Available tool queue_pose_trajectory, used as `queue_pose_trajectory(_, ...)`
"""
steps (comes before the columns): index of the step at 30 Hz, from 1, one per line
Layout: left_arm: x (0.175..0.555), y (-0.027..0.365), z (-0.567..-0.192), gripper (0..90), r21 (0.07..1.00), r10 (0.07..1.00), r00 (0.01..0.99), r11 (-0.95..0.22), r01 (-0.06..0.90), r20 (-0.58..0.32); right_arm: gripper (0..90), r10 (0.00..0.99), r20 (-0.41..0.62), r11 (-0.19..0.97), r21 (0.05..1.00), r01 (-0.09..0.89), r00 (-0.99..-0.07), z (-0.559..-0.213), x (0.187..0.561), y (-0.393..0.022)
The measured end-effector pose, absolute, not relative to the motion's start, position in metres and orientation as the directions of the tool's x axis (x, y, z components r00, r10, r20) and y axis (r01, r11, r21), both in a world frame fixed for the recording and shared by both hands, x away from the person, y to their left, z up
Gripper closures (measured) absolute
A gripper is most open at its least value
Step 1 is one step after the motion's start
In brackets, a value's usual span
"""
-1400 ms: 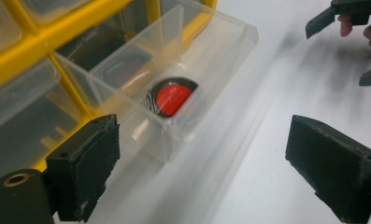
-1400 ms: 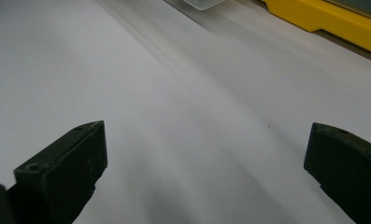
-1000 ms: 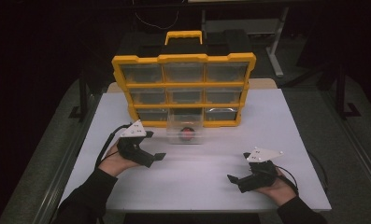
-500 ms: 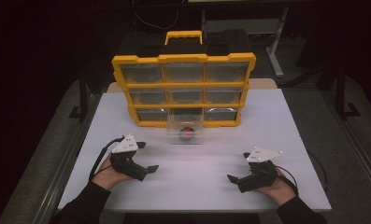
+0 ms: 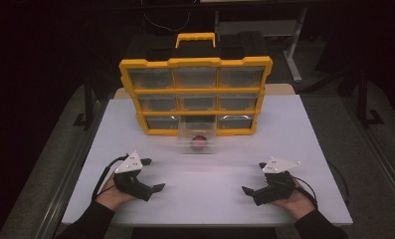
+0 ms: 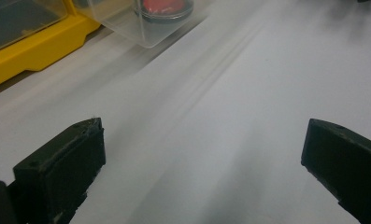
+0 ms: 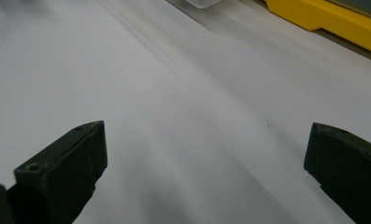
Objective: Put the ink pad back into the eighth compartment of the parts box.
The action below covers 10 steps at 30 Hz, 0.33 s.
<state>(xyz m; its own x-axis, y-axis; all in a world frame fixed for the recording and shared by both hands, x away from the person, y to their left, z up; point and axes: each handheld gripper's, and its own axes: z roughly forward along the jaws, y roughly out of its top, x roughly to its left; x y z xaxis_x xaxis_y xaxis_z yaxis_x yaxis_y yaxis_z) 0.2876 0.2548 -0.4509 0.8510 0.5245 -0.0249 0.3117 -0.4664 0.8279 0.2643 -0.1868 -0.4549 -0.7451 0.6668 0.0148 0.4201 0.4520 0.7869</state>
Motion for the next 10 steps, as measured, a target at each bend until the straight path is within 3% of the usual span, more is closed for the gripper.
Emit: queue_pose_trajectory(10,0.2850,0.2570,-0.4548,0.0,0.829,0.526,0.849,-0.454,0.326,-0.046,0.0,0.665,0.014,0.454,0.786,0.419,-0.746,-0.4550,0.2640,-0.1866)
